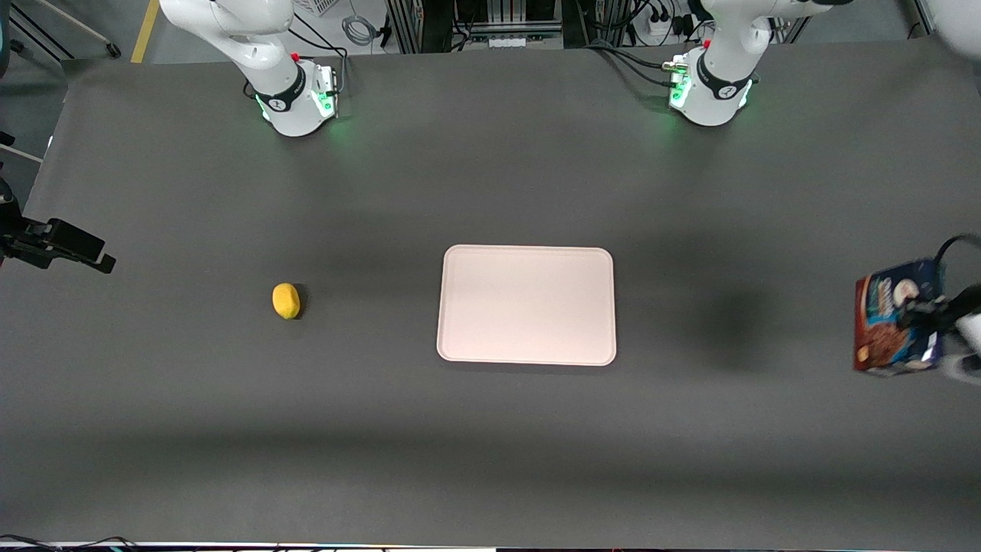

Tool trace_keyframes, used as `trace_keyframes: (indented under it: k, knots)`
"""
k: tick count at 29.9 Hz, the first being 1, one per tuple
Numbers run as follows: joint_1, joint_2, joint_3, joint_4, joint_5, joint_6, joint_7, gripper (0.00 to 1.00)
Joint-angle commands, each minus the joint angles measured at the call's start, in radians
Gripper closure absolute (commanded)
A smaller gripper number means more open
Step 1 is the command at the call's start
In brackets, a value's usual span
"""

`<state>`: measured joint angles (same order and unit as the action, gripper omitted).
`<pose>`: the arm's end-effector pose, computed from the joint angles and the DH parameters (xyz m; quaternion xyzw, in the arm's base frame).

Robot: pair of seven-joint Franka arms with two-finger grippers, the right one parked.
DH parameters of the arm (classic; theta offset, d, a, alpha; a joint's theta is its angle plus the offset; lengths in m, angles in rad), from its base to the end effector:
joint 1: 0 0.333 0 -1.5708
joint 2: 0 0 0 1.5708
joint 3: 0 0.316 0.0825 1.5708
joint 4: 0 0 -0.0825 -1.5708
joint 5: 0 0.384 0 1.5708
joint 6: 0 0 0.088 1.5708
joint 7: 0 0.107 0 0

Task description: Place cookie box on tray

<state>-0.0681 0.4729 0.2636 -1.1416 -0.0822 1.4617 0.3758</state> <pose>0.6687 0.0795 0.5306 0.9923 -0.1011 -0.0716 0.0010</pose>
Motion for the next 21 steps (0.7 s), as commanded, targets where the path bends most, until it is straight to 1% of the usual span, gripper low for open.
trace_keyframes:
  k: [1,4,7,11,15,19,21]
  knots:
    - [-0.021,-0.072,-0.003,0.080,-0.022,-0.171,-0.214,1.00]
    - [-0.036,-0.117,-0.058,0.072,-0.019,-0.243,-0.343,1.00]
    - [-0.039,-0.135,-0.173,0.071,-0.013,-0.285,-0.474,1.00]
    - [-0.041,-0.143,-0.325,0.042,-0.005,-0.285,-0.688,1.00]
    - [-0.053,-0.140,-0.438,-0.019,0.005,-0.226,-0.820,1.00]
    - [-0.065,-0.139,-0.517,-0.133,0.015,-0.094,-0.911,1.00]
    - [-0.074,-0.137,-0.549,-0.205,0.038,-0.014,-0.936,1.00]
